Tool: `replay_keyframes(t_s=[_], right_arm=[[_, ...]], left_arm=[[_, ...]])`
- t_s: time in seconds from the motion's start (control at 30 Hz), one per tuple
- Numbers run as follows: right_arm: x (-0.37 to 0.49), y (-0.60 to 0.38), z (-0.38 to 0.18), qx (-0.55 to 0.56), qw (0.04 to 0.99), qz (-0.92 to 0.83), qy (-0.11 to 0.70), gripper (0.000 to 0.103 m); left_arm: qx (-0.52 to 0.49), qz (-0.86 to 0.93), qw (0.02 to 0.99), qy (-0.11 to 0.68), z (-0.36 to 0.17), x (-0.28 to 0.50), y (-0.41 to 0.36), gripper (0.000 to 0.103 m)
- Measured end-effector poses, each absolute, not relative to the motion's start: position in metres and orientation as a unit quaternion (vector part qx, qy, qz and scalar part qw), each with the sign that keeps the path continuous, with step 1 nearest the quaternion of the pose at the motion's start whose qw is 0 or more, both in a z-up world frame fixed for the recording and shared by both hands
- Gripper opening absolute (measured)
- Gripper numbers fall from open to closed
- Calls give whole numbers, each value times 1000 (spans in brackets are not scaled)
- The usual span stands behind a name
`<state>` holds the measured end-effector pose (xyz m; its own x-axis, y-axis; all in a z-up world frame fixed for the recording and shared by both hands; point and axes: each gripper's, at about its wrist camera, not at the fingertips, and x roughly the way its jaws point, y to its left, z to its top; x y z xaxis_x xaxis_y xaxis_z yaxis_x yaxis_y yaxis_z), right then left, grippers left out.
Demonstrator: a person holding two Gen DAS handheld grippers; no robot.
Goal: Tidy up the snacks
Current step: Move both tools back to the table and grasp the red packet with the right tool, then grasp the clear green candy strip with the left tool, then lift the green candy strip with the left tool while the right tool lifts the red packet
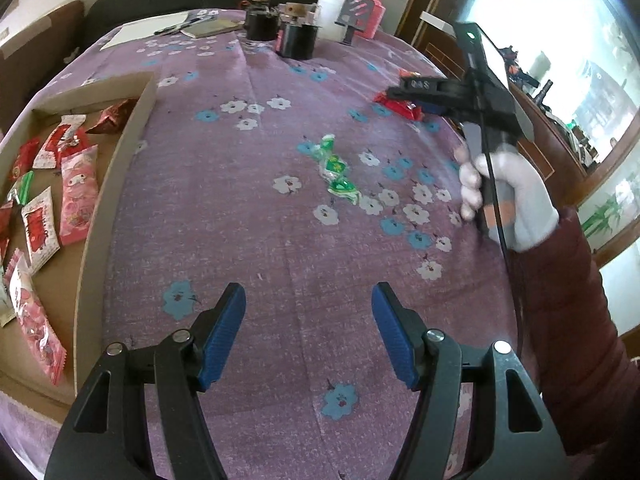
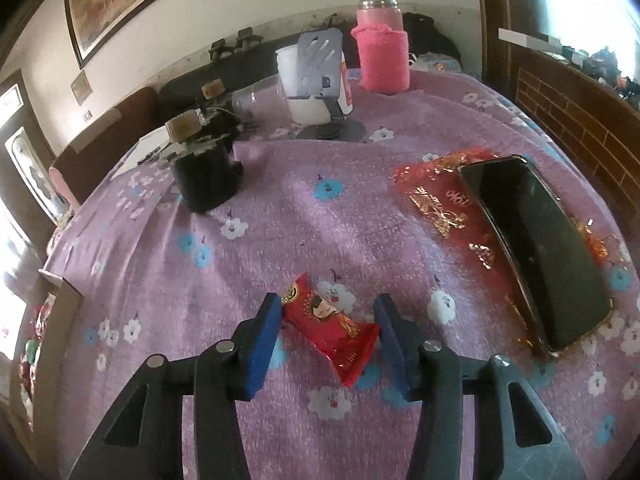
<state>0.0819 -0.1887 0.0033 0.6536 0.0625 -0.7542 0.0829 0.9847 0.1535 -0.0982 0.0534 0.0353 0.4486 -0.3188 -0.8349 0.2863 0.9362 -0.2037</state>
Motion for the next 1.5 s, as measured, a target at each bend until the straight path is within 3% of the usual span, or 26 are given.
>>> replay_keyframes(t_s=[0.17,0.3,0.47,0.97,1.03,1.07,1.13,1.17,1.2,1.5], right_arm=[[66,-178,2,68,889,-25,452,32],[35,-160,4,37,877,-16,479,32],[2,-156,0,60,893,5,446,33],[-1,-165,1,88,897,8,433,33],[-1,-166,1,91,897,8,433,33],[-1,-166,1,92,897,8,433,33],[-1,-166,1,92,897,7,433,33],[-1,-166,1,91,897,7,433,33],[-2,-166,1,90,897,6,432,32],[-7,-166,10,79,911,-6,405,32]], left_arm=[[-14,-158,862,482,45,-93,64,65],[-11,-151,865,479,45,-82,65,65],[4,-150,867,475,39,-64,46,65],[21,-165,864,476,18,-13,-6,64],[23,-159,869,468,17,-13,-7,61],[29,-156,872,464,17,-13,-8,55],[56,-147,878,452,16,-15,-12,37],[69,-143,881,446,16,-17,-15,23],[82,-142,882,442,16,-19,-17,17],[43,-161,884,437,30,-32,-2,17]])
